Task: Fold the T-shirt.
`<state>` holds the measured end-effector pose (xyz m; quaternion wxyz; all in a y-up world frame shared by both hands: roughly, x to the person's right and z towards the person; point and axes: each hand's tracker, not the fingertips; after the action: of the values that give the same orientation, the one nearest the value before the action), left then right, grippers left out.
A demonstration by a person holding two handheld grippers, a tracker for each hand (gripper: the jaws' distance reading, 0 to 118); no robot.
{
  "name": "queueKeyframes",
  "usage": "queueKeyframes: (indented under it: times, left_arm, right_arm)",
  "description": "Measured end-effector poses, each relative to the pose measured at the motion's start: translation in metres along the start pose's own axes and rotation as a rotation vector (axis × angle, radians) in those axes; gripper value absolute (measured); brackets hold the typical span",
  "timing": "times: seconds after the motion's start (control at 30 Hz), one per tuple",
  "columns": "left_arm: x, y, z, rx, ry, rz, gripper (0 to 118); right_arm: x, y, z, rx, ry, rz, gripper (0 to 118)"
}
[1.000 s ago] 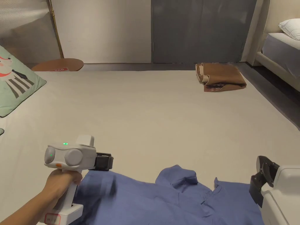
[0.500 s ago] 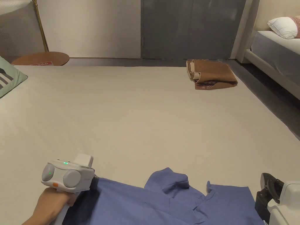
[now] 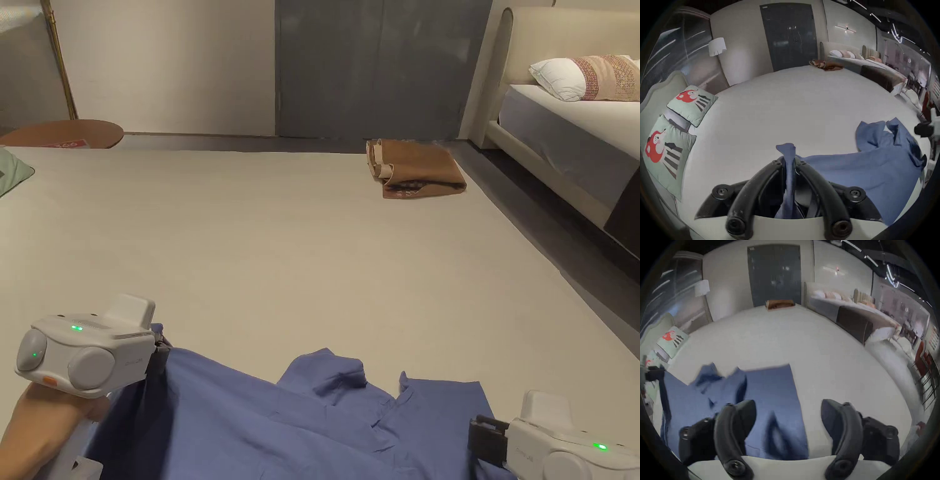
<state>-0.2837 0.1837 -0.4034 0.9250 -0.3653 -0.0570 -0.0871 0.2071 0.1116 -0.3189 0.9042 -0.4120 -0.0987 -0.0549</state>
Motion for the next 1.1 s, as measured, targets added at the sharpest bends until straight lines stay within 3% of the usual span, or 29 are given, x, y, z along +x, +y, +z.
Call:
queueKeyframes:
  times: [0.17, 0.2, 0.27, 0.3, 0.33, 0.37, 0.4, 0.43, 0.6, 0.87, 0.97, 1.1]
  left_arm:
    - [0.008, 0.002, 0.018, 0.036, -0.017, -0.016, 1]
    - [0.008, 0.002, 0.020, 0.040, -0.016, -0.015, 1]
    - [0.006, 0.003, 0.021, 0.041, -0.024, -0.006, 1]
    - [0.006, 0.001, 0.021, 0.041, -0.026, 0.002, 1]
    - [0.005, -0.001, 0.021, 0.043, -0.027, 0.008, 1]
    - [0.004, -0.002, 0.021, 0.045, -0.027, 0.013, 1]
    - [0.003, -0.003, 0.022, 0.047, -0.024, 0.016, 1]
    - [0.004, -0.003, 0.023, 0.050, -0.019, 0.019, 1]
    - [-0.002, -0.006, 0.042, 0.083, -0.022, 0.073, 1]
    - [-0.033, 0.016, 0.085, 0.240, 0.046, 0.164, 1]
    - [-0.051, 0.039, 0.112, 0.312, 0.105, 0.185, 1]
    - [-0.080, 0.072, 0.150, 0.404, 0.170, 0.207, 1]
  right_arm:
    - [-0.008, -0.018, -0.015, -0.118, -0.041, -0.009, 91]
    - [-0.010, -0.023, -0.013, -0.096, -0.030, -0.010, 86]
    - [-0.015, -0.025, -0.006, -0.073, -0.026, 0.004, 66]
    - [-0.017, -0.023, -0.001, -0.065, -0.015, 0.012, 42]
    - [-0.019, -0.020, -0.001, -0.064, 0.009, 0.030, 29]
    - [-0.022, -0.017, 0.002, -0.071, 0.034, 0.051, 20]
    - [-0.026, -0.016, 0.005, -0.065, 0.036, 0.070, 20]
    - [-0.030, -0.015, 0.008, -0.054, 0.038, 0.090, 4]
    - [-0.031, -0.005, 0.040, 0.137, -0.049, 0.161, 3]
    - [-0.045, 0.063, 0.109, 0.467, 0.031, 0.207, 3]
    - [-0.065, 0.104, 0.133, 0.603, 0.028, 0.271, 3]
    - [-0.091, 0.161, 0.157, 0.749, 0.058, 0.261, 3]
